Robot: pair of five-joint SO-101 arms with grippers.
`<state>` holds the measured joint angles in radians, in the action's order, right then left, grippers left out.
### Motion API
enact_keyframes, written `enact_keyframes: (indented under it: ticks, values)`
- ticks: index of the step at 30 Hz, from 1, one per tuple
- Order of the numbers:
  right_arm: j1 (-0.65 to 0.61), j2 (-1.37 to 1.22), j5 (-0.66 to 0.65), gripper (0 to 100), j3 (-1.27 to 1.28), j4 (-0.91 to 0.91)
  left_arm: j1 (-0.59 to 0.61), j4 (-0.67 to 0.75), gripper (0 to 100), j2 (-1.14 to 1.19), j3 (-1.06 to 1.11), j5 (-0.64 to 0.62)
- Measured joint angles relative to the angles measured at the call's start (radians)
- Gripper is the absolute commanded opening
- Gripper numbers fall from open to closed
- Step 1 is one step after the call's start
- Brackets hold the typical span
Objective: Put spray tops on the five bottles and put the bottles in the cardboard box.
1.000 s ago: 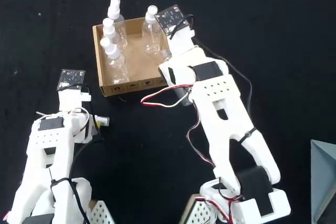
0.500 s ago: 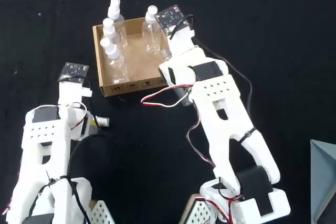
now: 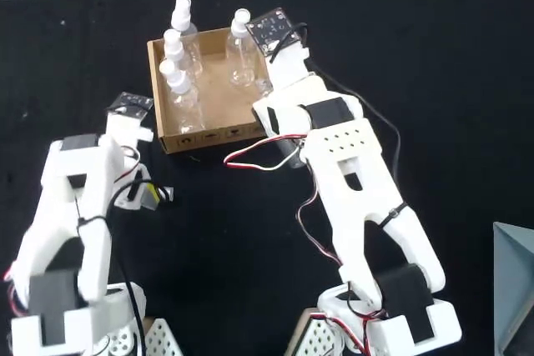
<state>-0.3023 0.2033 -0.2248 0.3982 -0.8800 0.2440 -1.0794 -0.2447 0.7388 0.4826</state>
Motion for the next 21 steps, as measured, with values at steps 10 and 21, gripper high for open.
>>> enact_keyframes:
  ticks: [10, 21]
  values:
    - [0.000, 0.000, 0.000, 3.3, 0.000, 0.000, -0.011, 0.000, 24, 0.124, -0.143, 0.097]
    - [0.000, 0.000, 0.000, 3.3, 0.000, 0.000, -0.112, 0.000, 24, 0.167, -0.172, 0.196]
